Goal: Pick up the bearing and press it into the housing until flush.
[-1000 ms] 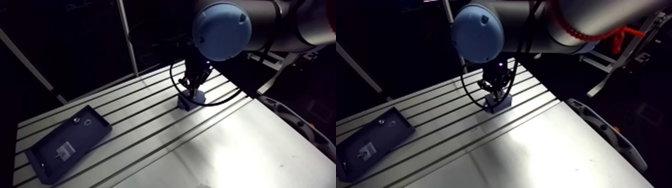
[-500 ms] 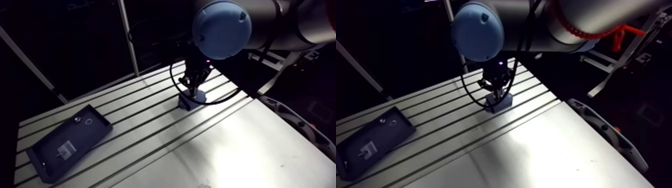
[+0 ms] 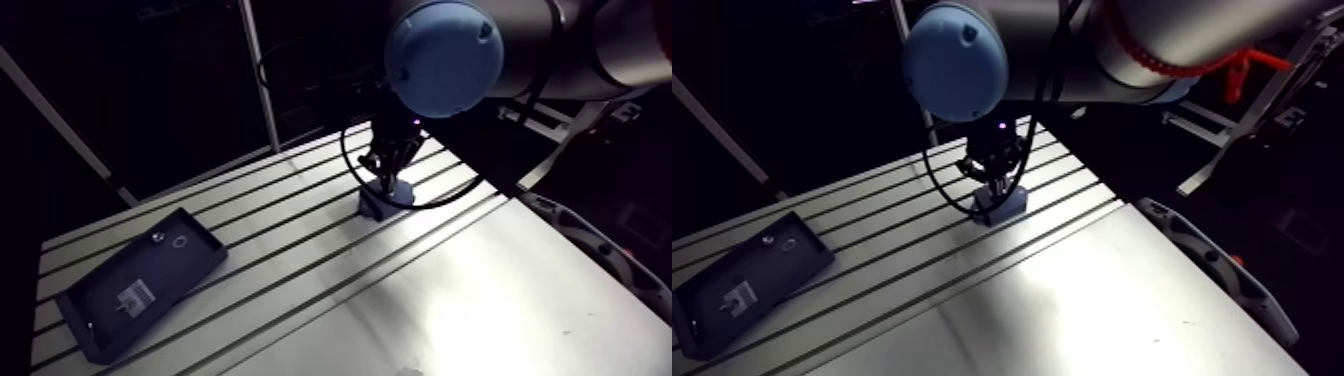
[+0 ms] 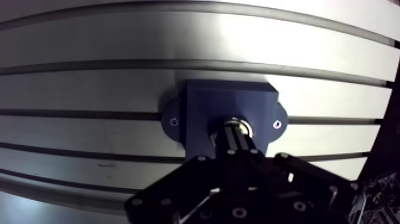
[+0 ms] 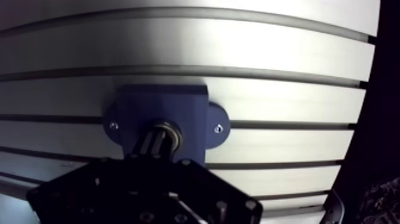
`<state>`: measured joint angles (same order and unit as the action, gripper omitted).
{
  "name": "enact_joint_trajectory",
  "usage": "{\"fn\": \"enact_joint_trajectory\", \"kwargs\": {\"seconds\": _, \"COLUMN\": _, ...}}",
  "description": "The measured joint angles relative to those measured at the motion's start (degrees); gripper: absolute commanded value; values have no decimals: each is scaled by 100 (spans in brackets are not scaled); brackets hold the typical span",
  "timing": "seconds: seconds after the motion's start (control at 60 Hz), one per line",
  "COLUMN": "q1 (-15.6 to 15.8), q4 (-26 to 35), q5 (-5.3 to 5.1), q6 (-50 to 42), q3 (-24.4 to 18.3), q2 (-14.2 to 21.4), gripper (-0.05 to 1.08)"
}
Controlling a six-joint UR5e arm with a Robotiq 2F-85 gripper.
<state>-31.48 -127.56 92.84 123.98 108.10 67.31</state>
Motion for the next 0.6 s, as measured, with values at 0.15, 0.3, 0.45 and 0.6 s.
{"fn": "enact_joint_trajectory", "kwargs": {"seconds": 0.15, "q1": 1, "q4": 8, "q5": 11, "q6": 0, "q3": 0, "q2": -3, "gripper": 107}}
{"fn": "enact_joint_trajectory", "kwargs": {"seconds": 0.3, "q1": 3, "q4": 13, "q5": 16, "q6": 0, "q3": -2, "q2": -6, "gripper": 107}}
{"fn": "enact_joint_trajectory", "kwargs": {"seconds": 0.45, "q1": 3, "q4": 15, "q5": 22, "q6": 0, "q3": -12, "q2": -17, "gripper": 107}}
{"fn": "enact_joint_trajectory", "kwargs": {"seconds": 0.6, "q1": 3, "q4": 15, "q5": 26, "q6": 0, "q3": -15, "q2": -29, "gripper": 107}}
